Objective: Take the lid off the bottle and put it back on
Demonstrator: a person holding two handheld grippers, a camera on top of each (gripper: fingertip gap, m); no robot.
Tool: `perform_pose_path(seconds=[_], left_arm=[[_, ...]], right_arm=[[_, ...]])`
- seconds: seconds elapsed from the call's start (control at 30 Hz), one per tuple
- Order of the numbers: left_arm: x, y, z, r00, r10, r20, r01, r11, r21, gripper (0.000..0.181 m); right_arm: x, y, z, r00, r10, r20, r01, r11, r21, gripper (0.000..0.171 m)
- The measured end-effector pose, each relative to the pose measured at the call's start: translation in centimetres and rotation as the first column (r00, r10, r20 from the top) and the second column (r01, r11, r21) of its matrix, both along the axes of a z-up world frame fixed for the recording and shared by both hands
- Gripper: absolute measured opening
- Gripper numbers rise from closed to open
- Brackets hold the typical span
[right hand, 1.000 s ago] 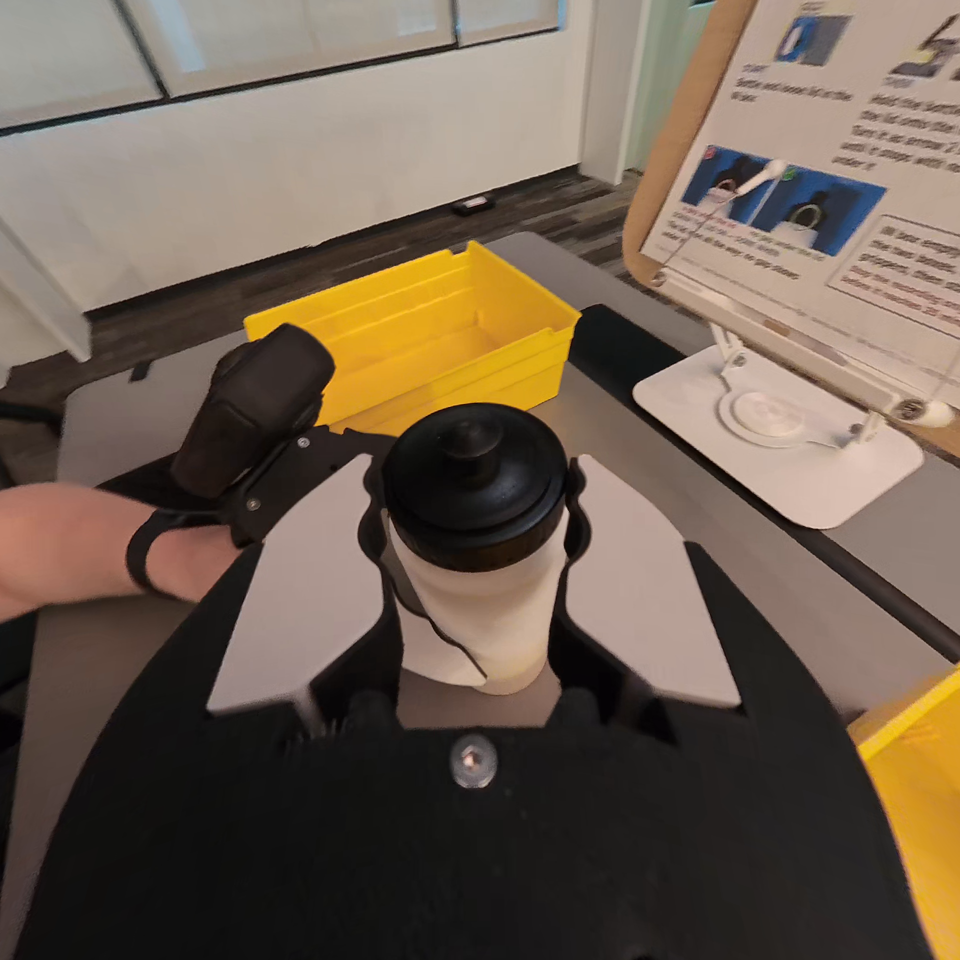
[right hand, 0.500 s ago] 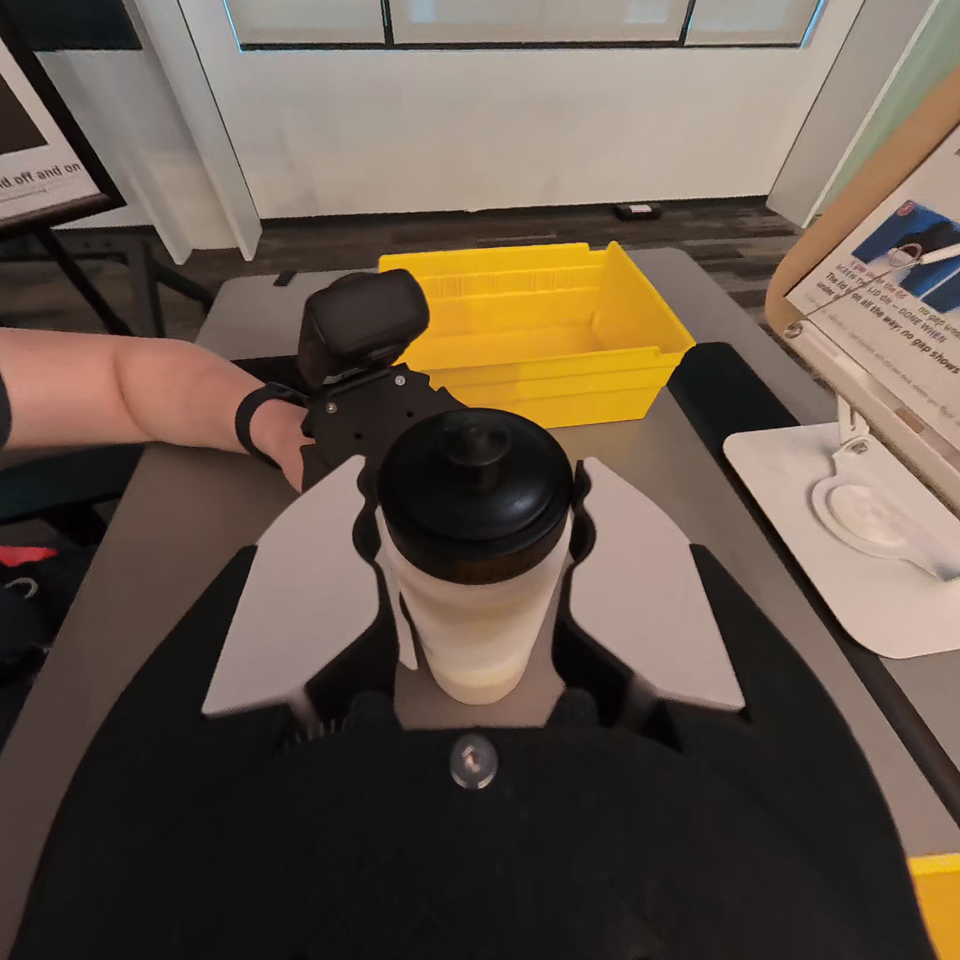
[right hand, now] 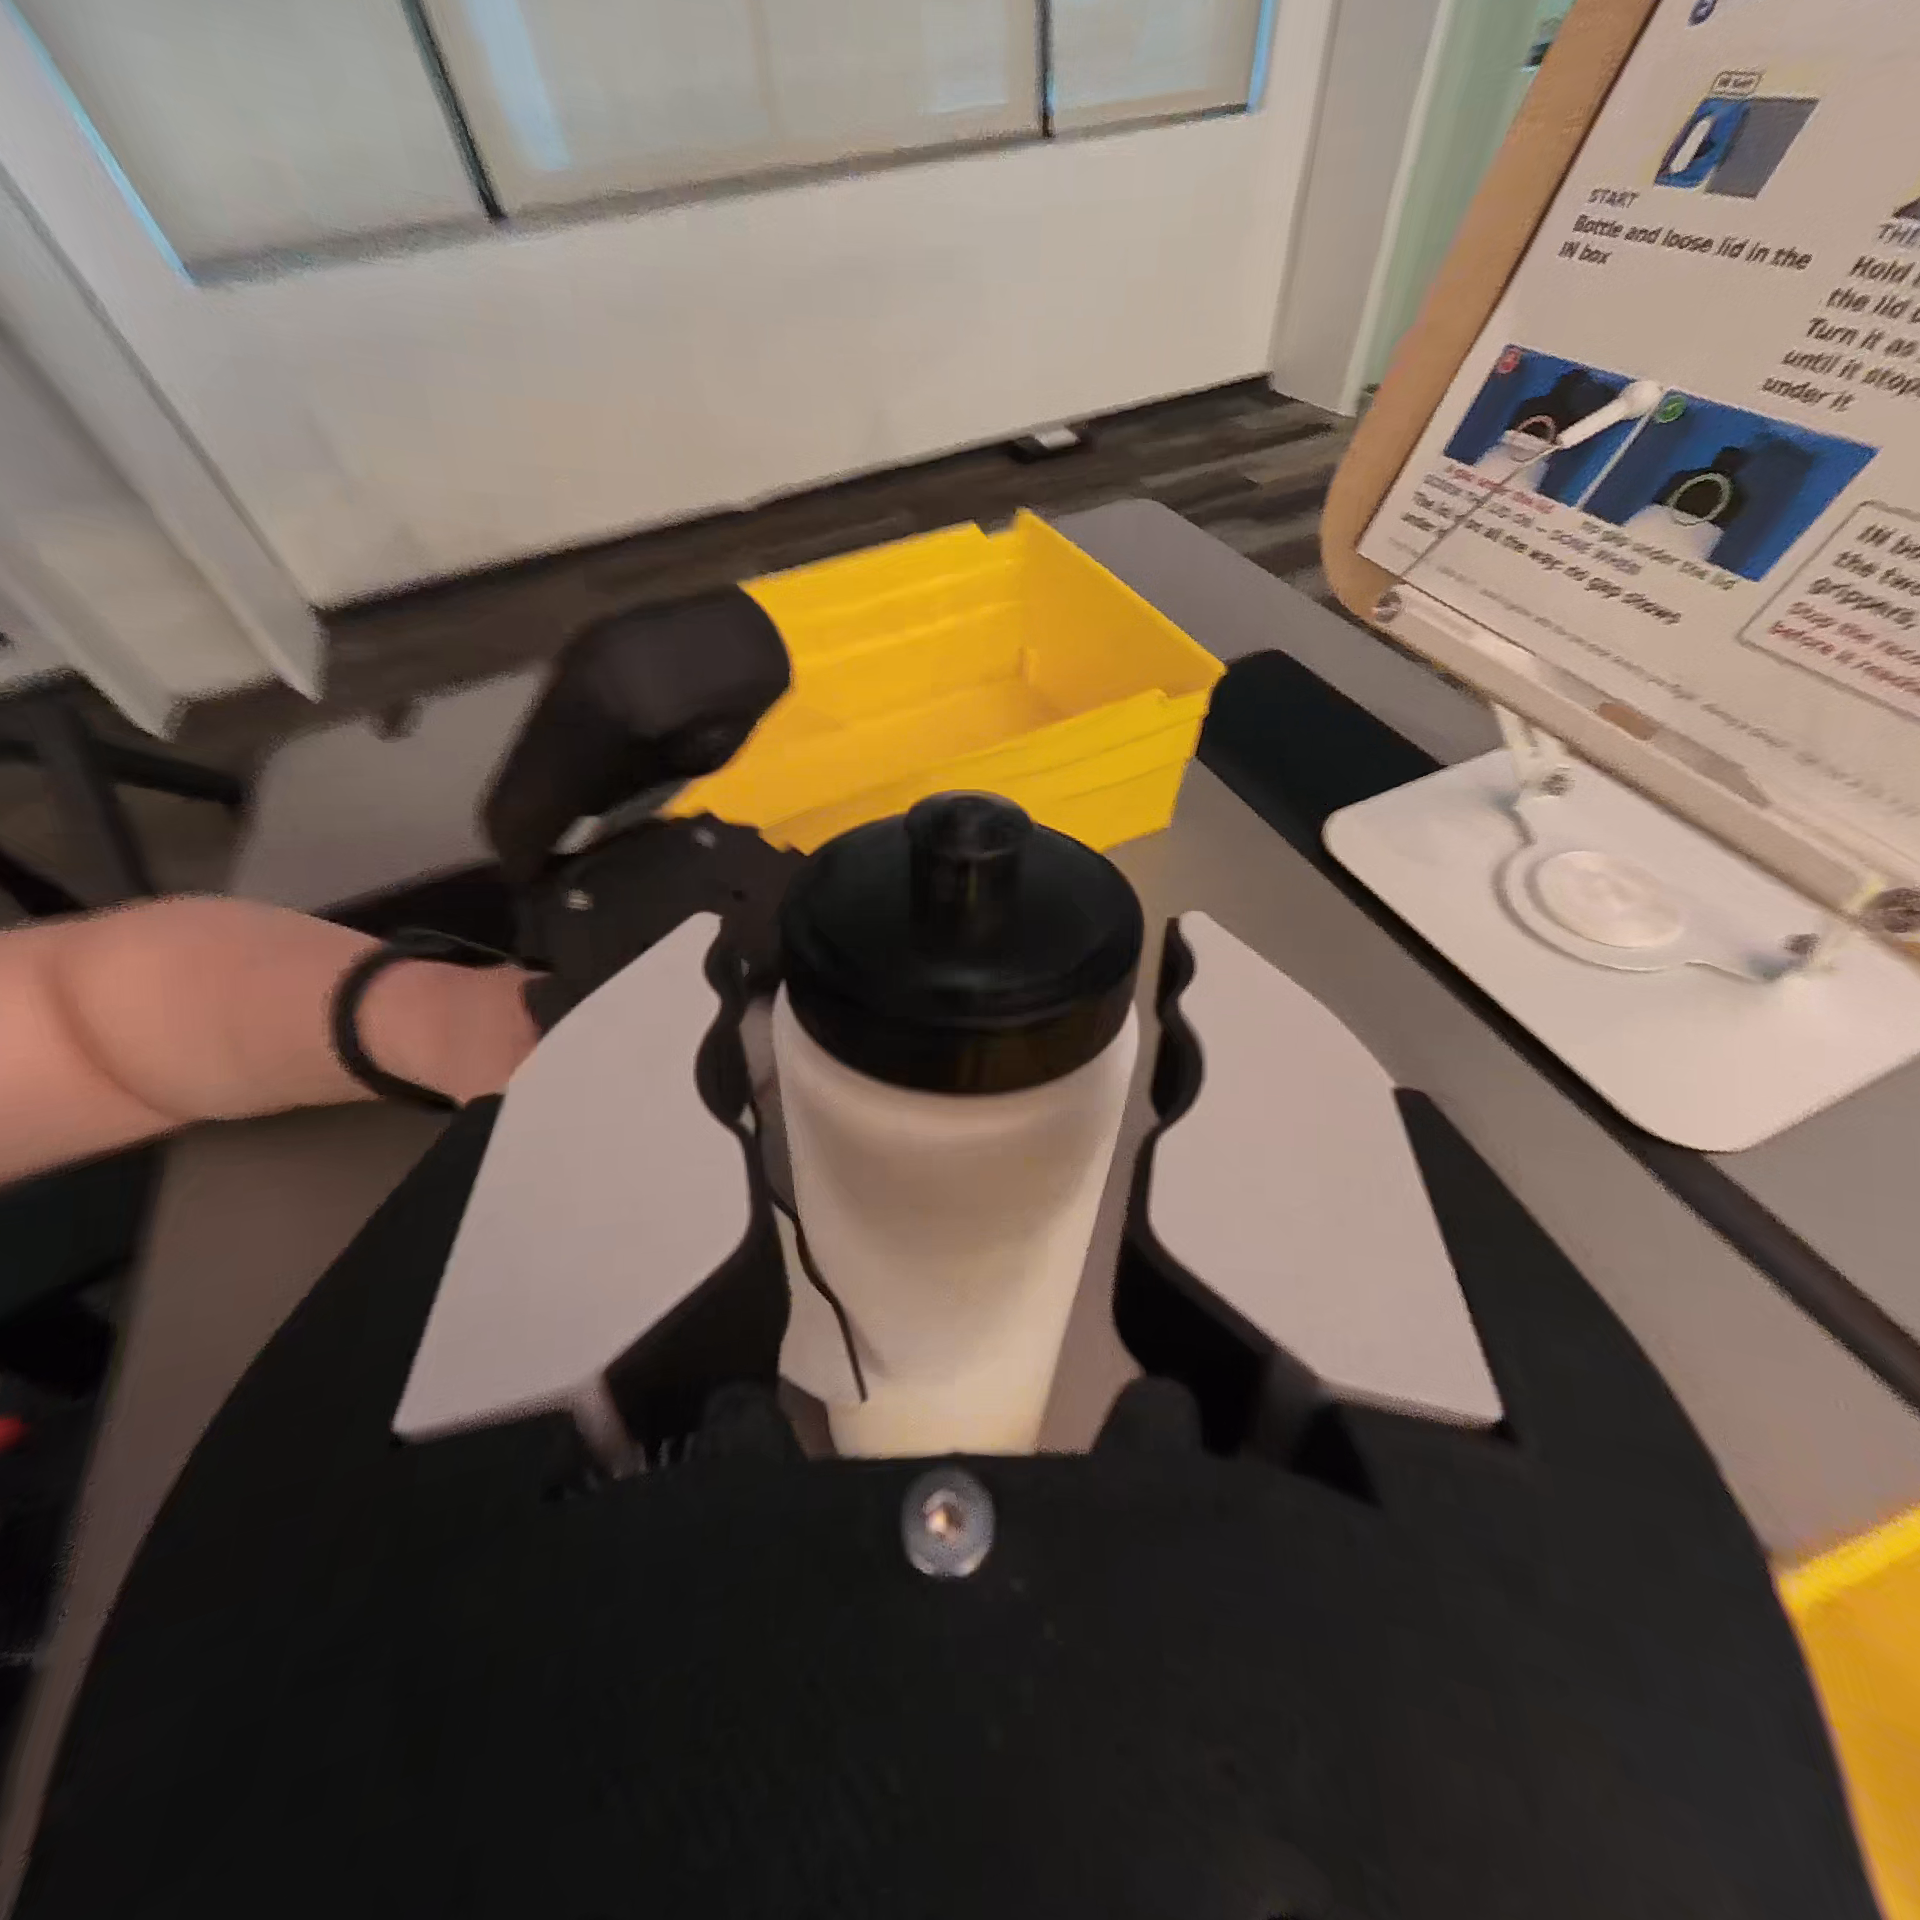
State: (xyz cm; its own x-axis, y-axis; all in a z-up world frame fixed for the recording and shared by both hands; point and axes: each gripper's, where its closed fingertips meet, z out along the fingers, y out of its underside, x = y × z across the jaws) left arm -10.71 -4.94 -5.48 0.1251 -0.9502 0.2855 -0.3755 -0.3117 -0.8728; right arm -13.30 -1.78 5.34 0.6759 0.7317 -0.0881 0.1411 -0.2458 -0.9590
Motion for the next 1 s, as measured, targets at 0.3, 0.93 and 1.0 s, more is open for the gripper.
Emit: perform_pose_path(seconds=[0.3, 0.93, 1.0], left_arm=[[-0.2, -2.2, 2.1, 0.970, -0.158, 0.185, 0.217, 0.908, -0.358, 0.084], [-0.1, 0.9, -0.9, 0.994, 0.022, -0.109, 0.022, 0.923, 0.383, 0.084], [-0.1, 1.1, -0.9, 0.993, 0.048, -0.105, -0.005, 0.926, 0.378, 0.085]], right_arm=[[4.9, 0.1, 4.0, 0.891, 0.092, -0.445, -0.139, 0.988, -0.073, 0.075], [-0.2, -2.8, -1.0, 0.930, 0.364, 0.052, -0.366, 0.929, 0.053, 0.074], [-0.3, -2.6, -1.1, 0.937, 0.344, 0.057, -0.347, 0.936, 0.051, 0.074]])
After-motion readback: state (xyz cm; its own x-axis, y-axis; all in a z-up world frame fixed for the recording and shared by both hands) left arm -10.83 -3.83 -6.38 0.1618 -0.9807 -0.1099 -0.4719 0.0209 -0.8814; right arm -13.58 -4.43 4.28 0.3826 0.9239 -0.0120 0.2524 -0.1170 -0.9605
